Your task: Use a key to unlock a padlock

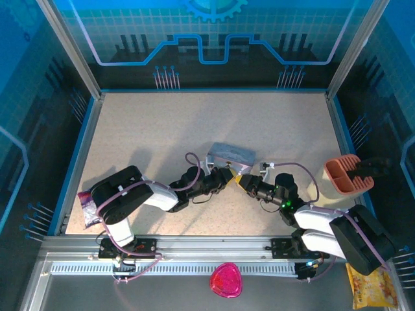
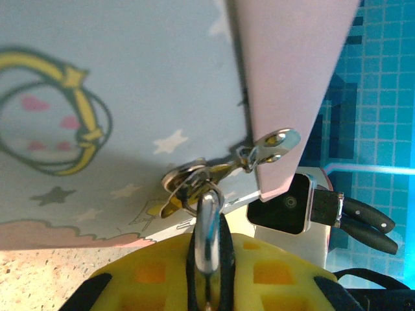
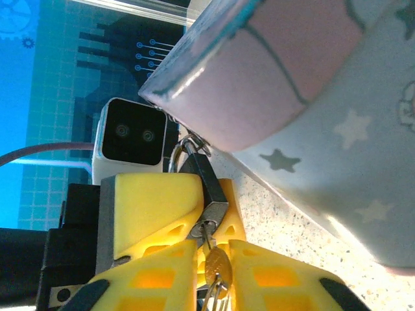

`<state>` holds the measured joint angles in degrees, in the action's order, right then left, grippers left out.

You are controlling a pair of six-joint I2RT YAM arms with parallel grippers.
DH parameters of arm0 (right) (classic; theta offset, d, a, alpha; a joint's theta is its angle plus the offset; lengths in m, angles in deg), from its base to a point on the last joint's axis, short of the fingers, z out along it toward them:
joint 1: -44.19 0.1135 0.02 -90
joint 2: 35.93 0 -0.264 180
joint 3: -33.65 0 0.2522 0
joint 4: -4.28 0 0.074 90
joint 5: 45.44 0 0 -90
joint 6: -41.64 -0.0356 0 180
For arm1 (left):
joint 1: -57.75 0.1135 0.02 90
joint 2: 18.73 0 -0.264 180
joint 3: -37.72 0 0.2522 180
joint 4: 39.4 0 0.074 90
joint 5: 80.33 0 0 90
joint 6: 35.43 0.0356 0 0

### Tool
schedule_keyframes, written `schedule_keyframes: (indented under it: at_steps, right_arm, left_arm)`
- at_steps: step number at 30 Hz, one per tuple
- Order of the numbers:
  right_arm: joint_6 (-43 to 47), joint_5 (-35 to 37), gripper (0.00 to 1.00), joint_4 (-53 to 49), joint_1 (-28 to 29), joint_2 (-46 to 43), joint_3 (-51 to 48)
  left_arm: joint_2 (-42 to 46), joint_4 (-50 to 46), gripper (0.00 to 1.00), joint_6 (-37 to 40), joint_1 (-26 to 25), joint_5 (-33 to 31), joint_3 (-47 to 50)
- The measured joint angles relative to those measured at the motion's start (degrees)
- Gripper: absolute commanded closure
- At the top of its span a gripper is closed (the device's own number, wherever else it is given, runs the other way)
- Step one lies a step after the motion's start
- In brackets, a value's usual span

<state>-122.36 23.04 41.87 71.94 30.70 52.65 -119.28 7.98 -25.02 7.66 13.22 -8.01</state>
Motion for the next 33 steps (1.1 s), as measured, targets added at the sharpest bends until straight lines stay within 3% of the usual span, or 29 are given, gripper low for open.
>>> schedule_keyframes:
  at_steps: [12,33]
  right_arm:
    - [0.1,0.0,0.94,0.2,-0.1,0.3,0.0]
    - [-7.0,-6.0,0.93,13.7,-3.5,13.5,1.2]
  left_arm:
    - [0.0,0.4,1.0,0.0,0.1,0.2,0.1]
    - [-0.8,-0.9,1.0,0.1,-1.1,-3.9,-0.6]
